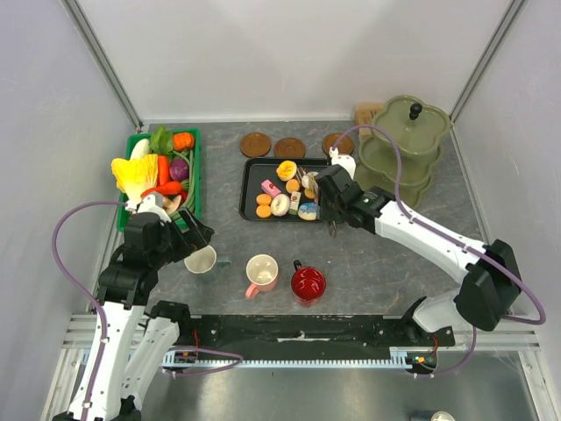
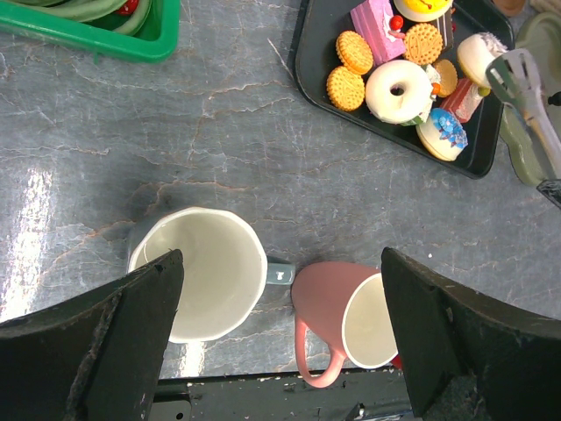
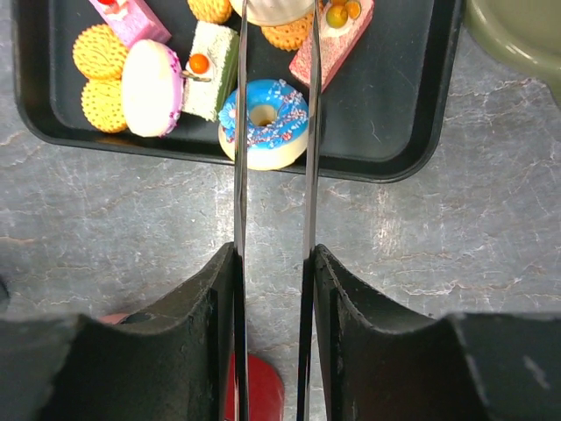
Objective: Serve the afternoon tea
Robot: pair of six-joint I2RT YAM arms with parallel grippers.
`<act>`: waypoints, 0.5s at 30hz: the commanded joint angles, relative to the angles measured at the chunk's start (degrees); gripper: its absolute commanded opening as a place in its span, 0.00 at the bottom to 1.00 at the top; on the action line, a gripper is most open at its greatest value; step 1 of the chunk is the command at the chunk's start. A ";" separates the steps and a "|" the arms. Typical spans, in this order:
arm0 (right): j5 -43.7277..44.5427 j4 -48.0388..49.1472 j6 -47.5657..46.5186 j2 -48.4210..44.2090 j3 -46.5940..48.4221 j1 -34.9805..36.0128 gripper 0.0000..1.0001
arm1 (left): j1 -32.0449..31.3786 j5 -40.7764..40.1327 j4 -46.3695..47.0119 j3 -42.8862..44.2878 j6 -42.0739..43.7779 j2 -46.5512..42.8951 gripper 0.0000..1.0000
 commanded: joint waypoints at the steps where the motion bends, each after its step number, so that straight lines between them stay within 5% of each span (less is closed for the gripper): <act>1: 2.49 1.63 0.92 -4.82 0.69 -0.16 0.27 | 0.36 0.56 1.81 -0.19 1.92 0.16 0.99; 15: 6.70 -1.53 6.46 -23.08 -13.01 -1.39 0.27 | 0.36 0.03 1.90 -0.10 1.83 0.42 0.99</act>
